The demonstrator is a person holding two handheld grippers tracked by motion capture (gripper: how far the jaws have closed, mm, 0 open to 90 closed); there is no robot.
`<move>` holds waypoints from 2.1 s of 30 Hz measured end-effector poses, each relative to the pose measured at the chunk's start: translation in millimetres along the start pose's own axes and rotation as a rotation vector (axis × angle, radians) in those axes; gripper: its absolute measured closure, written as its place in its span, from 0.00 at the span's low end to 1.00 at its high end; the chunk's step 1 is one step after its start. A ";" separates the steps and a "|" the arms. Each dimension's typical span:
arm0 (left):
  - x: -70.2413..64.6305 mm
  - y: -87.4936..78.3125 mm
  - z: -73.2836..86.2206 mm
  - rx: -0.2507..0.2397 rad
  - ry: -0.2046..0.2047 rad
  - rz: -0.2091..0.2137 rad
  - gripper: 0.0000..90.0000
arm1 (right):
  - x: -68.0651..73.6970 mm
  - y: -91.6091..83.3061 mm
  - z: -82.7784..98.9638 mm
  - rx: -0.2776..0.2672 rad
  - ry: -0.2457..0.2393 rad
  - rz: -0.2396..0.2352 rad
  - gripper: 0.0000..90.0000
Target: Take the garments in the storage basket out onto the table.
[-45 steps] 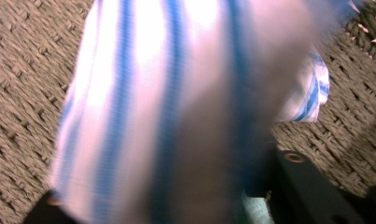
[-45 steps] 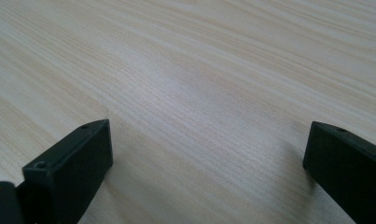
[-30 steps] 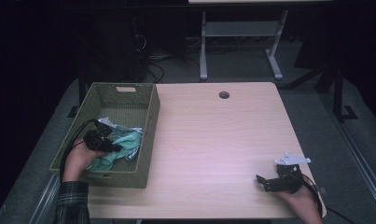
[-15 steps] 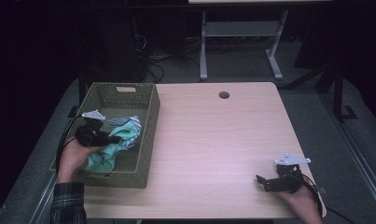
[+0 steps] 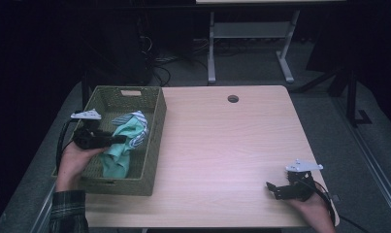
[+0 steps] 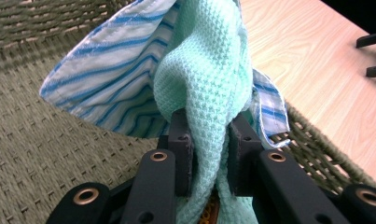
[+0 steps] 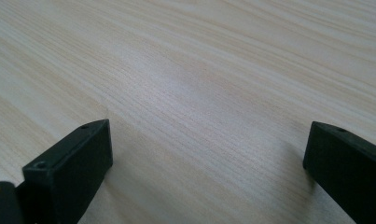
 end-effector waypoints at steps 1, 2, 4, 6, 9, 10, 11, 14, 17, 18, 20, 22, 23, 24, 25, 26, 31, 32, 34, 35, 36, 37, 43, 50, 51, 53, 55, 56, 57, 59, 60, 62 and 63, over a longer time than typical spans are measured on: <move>-1.3 -0.9 -1.1 -0.010 -0.004 0.002 0.83 | 0.0 0.0 0.0 0.000 -0.001 0.000 0.01; -2.1 -2.1 -2.4 -0.014 0.003 0.005 0.83 | 0.1 0.0 0.0 0.000 -0.001 -0.001 0.01; -4.4 -4.2 -4.7 -0.027 0.003 0.008 0.83 | 0.0 0.0 0.0 0.000 -0.001 -0.001 0.01; -6.5 -6.4 -7.1 -0.044 0.005 0.012 0.83 | 0.0 0.0 0.0 0.000 -0.001 -0.001 0.01; -9.5 -9.2 -9.9 -0.076 -0.006 0.022 0.83 | 0.1 0.0 0.0 0.000 0.000 -0.001 0.01; -10.7 -9.9 -10.9 -0.082 -0.007 0.024 0.83 | 0.1 0.0 0.0 0.000 0.000 0.000 0.01; -11.7 -11.0 -12.3 -0.078 0.000 0.020 0.83 | 0.1 0.0 0.0 0.000 0.000 -0.001 0.01; -15.7 -13.8 -17.8 -0.085 0.010 0.017 0.83 | 0.1 0.0 0.0 0.000 -0.001 -0.001 0.01; -19.2 -17.2 -24.1 -0.103 0.021 0.026 0.83 | 0.1 0.0 0.0 0.000 0.000 0.000 0.01; -20.2 -18.0 -25.7 -0.111 0.025 0.033 0.83 | 0.2 0.1 0.0 0.000 0.000 0.000 0.01; -22.5 -19.1 -28.5 -0.116 0.027 0.036 0.83 | 0.2 0.0 0.0 0.000 0.000 0.000 0.01; -25.1 -20.2 -31.3 -0.123 0.032 0.037 0.83 | 0.1 0.1 0.0 0.000 -0.001 0.000 0.01; -26.6 -20.8 -32.8 -0.124 0.032 0.040 0.83 | 0.2 0.0 0.0 0.000 0.000 -0.001 0.01; -27.7 -21.4 -34.5 -0.124 0.040 0.040 0.83 | 0.2 0.1 0.0 0.000 0.000 0.000 0.01; -29.3 -22.0 -36.0 -0.130 0.038 0.038 0.83 | 0.1 0.0 0.0 0.000 -0.001 0.000 0.01; -30.5 -22.7 -37.6 -0.133 0.041 0.037 0.83 | 0.1 0.1 0.0 0.000 0.000 0.000 0.01; -36.8 -24.1 -44.5 -0.146 0.049 0.050 0.83 | 0.1 0.1 0.0 0.000 -0.001 0.000 0.01; -37.7 -24.0 -45.7 -0.148 0.050 0.050 0.83 | 0.1 0.1 0.0 0.000 -0.001 0.000 0.01; -39.9 -24.1 -48.2 -0.150 0.054 0.050 0.83 | 0.2 0.1 0.0 0.000 0.000 0.000 0.01; -41.2 -24.2 -49.5 -0.155 0.055 0.049 0.83 | 0.1 0.1 0.0 0.000 0.000 0.000 0.01; -42.6 -24.5 -50.8 -0.159 0.056 0.052 0.83 | 0.2 0.1 0.0 0.000 0.000 0.000 0.01; -44.1 -24.8 -52.1 -0.164 0.056 0.055 0.83 | 0.1 0.1 0.0 0.000 0.000 -0.001 0.01; -52.4 -26.4 -59.9 -0.189 0.065 0.066 0.84 | 0.1 0.1 0.0 0.000 0.000 0.000 0.01; -61.6 -28.4 -69.2 -0.222 0.084 0.076 0.84 | 0.2 0.1 0.0 0.000 0.001 -0.001 0.01; -63.2 -28.7 -70.7 -0.230 0.085 0.078 0.84 | 0.2 0.1 0.0 0.000 0.001 -0.001 0.01; -66.6 -28.4 -73.4 -0.239 0.093 0.089 0.84 | 0.1 0.1 0.0 0.000 0.000 0.000 0.01; -69.3 -27.0 -75.8 -0.245 0.098 0.095 0.84 | 0.2 0.1 0.0 0.000 0.001 0.000 0.01; -70.6 -26.0 -77.0 -0.248 0.099 0.100 0.84 | 0.2 0.1 0.0 0.000 0.001 0.000 0.01; -71.9 -25.3 -78.3 -0.249 0.102 0.100 0.84 | 0.2 0.1 0.0 0.000 0.000 0.000 0.01; -74.8 -25.0 -81.4 -0.257 0.107 0.104 0.84 | 0.2 0.1 0.0 0.000 0.001 0.000 0.01; -76.6 -25.1 -83.2 -0.264 0.106 0.107 0.84 | 0.2 0.1 0.0 0.000 0.001 -0.001 0.01; -79.6 -25.1 -86.9 -0.275 0.116 0.119 0.84 | 0.2 0.1 0.0 0.000 0.001 0.000 0.01; -81.7 -24.5 -88.7 -0.278 0.118 0.121 0.84 | 0.1 0.1 -0.1 0.000 0.001 -0.001 0.01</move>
Point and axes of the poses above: each handheld gripper's, and its own axes: y roughly forward along the jaws, z roughly out of its underside, x roughly to its left, the point moved 2 cm from there along y, roughly forward along the jaws, and after that the axes turned 2 degrees about x, right-handed, at the moved point
